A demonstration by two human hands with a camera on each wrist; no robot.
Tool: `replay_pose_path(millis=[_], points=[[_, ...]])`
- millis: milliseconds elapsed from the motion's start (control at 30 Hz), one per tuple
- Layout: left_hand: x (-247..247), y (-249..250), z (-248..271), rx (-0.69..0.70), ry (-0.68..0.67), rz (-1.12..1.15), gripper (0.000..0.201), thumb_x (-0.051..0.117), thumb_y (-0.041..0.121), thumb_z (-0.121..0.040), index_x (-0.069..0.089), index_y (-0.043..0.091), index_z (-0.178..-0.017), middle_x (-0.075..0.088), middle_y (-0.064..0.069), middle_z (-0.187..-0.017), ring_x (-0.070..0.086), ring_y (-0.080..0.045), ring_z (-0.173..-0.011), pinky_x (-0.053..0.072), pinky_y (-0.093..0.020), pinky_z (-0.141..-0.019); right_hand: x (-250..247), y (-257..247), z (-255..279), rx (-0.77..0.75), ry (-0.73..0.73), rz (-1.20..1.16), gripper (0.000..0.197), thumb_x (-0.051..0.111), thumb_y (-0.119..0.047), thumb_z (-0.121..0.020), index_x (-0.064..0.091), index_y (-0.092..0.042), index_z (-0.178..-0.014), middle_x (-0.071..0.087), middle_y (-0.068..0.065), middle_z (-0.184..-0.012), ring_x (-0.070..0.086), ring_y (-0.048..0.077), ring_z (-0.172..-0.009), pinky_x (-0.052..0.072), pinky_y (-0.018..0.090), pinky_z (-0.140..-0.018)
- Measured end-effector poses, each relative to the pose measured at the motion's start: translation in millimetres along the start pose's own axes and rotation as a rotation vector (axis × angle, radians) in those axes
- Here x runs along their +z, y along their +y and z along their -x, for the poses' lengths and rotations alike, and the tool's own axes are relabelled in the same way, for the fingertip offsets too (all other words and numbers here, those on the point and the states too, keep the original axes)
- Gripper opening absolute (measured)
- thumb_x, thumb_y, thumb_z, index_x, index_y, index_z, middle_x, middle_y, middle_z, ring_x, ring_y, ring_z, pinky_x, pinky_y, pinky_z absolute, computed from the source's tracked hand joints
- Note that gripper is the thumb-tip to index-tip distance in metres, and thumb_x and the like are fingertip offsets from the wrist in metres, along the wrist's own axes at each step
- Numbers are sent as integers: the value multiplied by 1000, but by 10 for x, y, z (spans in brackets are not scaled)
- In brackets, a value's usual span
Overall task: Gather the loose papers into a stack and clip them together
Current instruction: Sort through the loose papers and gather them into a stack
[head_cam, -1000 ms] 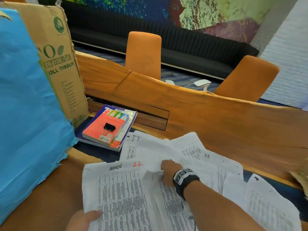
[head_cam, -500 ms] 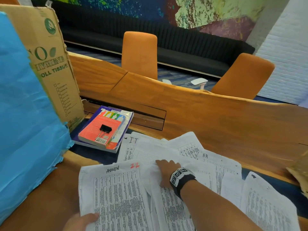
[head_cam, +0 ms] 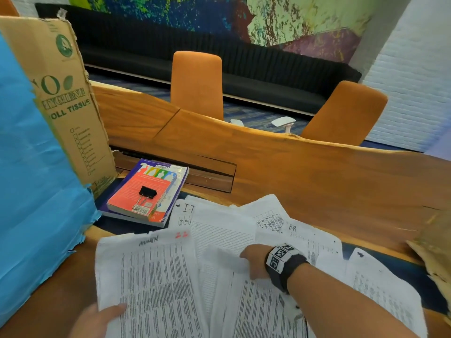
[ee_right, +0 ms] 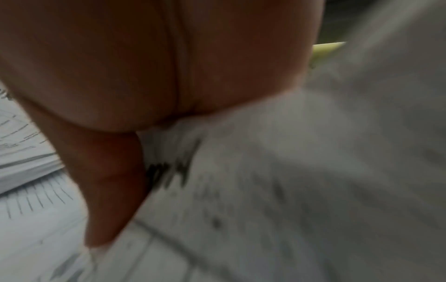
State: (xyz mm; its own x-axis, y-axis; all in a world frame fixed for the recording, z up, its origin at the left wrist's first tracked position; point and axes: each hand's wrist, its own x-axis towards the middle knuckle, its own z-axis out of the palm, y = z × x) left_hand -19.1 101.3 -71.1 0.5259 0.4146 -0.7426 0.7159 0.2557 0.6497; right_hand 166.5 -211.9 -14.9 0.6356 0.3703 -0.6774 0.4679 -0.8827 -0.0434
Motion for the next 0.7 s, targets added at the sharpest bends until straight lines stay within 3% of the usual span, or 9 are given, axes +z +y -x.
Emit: replay_pose_path(millis=[67, 100, 167, 233, 300, 367, 500, 633, 700], points=[[-93, 148, 0, 48, 56, 41, 19, 73, -4, -78, 64, -6, -95, 66, -21, -90, 61, -36, -83, 46, -46, -90, -33, 26, 198, -36, -22, 9, 17, 69, -16, -87, 65, -11, -103, 59, -3, -84, 58, 24, -92, 48, 33, -80], [-134, 245, 31, 71, 82, 69, 20, 72, -3, -80, 63, -5, -98, 66, -22, -89, 61, -36, -84, 47, -45, -85, -54, 23, 300, -51, -13, 7, 11, 69, -16, -86, 65, -15, -96, 53, -8, -74, 56, 21, -86, 47, 30, -73], [-200, 393, 8, 143, 117, 97, 24, 72, 0, -80, 64, -4, -103, 68, -24, -92, 66, -38, -84, 51, -49, -84, -112, -18, 489, -80, 6, 0, 4, 68, -15, -86, 66, -17, -90, 53, -9, -71, 55, 16, -78, 45, 25, -66], [-190, 526, 7, 247, 136, 98, 24, 71, 2, -81, 65, -1, -103, 69, -23, -98, 67, -38, -84, 53, -53, -83, -207, -84, 656, -140, 24, -3, 16, 69, -14, -86, 62, -23, -75, 54, -11, -69, 53, 13, -73, 43, 23, -64], [-128, 654, 76, 382, 131, 55, 18, 65, 1, -87, 63, 5, -105, 67, -18, -96, 64, -32, -82, 51, -42, -76, -330, -170, 811, -207, 68, 6, 31, 70, -14, -85, 51, -26, -64, 51, -12, -67, 52, 14, -72, 39, 23, -61], [-58, 787, 120, 486, 130, 18, 15, 64, 3, -89, 64, 7, -103, 67, -16, -94, 65, -29, -80, 50, -41, -78, -458, -243, 963, -251, 103, 44, 35, 69, -13, -86, 48, -25, -61, 49, -10, -66, 47, 10, -64, 36, 22, -58], [-50, 995, 155, 574, 185, -29, 3, 70, 23, -86, 70, 20, -88, 74, -11, -93, 70, -34, -85, 53, -56, -88, -613, -290, 1234, -292, 121, 122, 23, 67, -13, -85, 54, -19, -67, 53, -5, -66, 48, 13, -63, 47, 30, -64], [33, 1180, 341, 684, 161, 57, 10, 67, 15, -89, 68, 19, -98, 71, -14, -97, 67, -32, -87, 52, -52, -88, -678, -277, 1412, -352, 161, 11, 15, 67, -14, -85, 59, -21, -74, 57, -4, -70, 51, 16, -67, 52, 37, -71], [148, 1252, 540, 706, 61, 26, 11, 73, 13, -84, 68, 20, -91, 72, -16, -96, 67, -31, -86, 52, -45, -85, -753, -270, 1397, -398, 306, -125, 13, 66, -15, -84, 61, -24, -76, 62, -3, -78, 57, 18, -75, 55, 40, -76]])
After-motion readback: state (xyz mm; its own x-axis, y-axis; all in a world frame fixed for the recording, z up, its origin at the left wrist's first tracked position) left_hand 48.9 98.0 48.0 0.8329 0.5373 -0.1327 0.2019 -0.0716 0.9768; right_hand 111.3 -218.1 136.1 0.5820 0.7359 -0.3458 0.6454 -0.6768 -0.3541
